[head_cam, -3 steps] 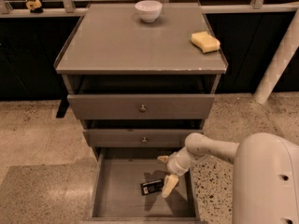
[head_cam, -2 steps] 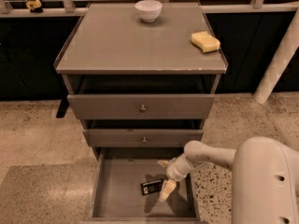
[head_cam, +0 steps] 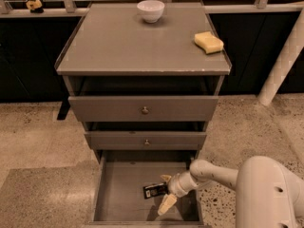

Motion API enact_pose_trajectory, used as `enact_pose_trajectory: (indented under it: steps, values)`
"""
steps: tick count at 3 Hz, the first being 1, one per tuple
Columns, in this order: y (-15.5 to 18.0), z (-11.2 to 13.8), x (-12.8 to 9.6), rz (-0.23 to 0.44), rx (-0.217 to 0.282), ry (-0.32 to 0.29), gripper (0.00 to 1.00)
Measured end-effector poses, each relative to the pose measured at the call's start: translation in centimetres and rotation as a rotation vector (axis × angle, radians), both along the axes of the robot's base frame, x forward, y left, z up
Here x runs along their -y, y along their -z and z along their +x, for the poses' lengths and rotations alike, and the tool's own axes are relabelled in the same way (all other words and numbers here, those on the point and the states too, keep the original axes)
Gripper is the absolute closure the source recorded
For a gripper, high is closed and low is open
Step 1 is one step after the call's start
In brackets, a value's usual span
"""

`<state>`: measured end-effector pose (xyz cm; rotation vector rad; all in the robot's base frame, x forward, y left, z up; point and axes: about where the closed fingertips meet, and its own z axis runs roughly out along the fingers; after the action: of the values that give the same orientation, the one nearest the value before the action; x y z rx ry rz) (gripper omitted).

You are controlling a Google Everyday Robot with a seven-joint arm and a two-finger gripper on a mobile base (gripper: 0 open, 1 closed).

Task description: Pick rxbar chocolate from bottom drawer and place on counter

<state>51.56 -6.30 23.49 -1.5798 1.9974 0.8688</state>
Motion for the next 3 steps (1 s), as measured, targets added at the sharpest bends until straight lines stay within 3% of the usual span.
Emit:
enact_pose_trajectory:
  steps: [2, 3]
  values:
    - [0.5, 0.6, 0.3, 0.005, 0.014, 0.01, 0.0]
    - [1.6, 2.0, 0.9, 0.065, 0.026, 0.015, 0.0]
